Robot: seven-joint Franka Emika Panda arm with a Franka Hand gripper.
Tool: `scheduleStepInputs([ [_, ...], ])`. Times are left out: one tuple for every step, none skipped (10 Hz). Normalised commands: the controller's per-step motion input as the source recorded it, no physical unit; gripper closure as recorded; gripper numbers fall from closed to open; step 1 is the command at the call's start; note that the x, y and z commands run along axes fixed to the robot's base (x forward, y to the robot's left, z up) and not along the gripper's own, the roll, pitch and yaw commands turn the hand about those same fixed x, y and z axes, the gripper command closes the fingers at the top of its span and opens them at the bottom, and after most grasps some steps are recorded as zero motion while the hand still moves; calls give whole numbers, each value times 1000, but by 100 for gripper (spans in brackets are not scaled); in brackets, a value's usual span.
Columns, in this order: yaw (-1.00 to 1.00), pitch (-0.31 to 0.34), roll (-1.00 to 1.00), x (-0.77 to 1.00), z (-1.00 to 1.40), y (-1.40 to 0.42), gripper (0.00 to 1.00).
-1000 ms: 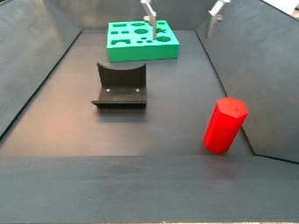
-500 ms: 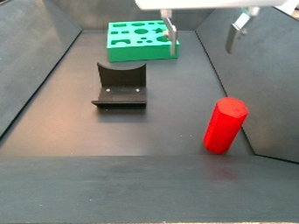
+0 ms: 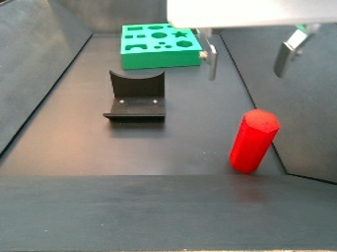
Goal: Pick up the hexagon object. Move up. Move to above the board. Insert the hexagon object.
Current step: Pick up the hexagon object.
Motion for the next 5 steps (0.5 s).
scheduleStepInputs([
  [0,-70,0,-97,-226,254,0],
  [0,-157,-41,-37,-414,226,0],
  [0,-156,-34,-46,-380,220,0],
  [0,-143,0,-83,-377,211,0],
  [0,-99,0,-97,-266,197,0],
])
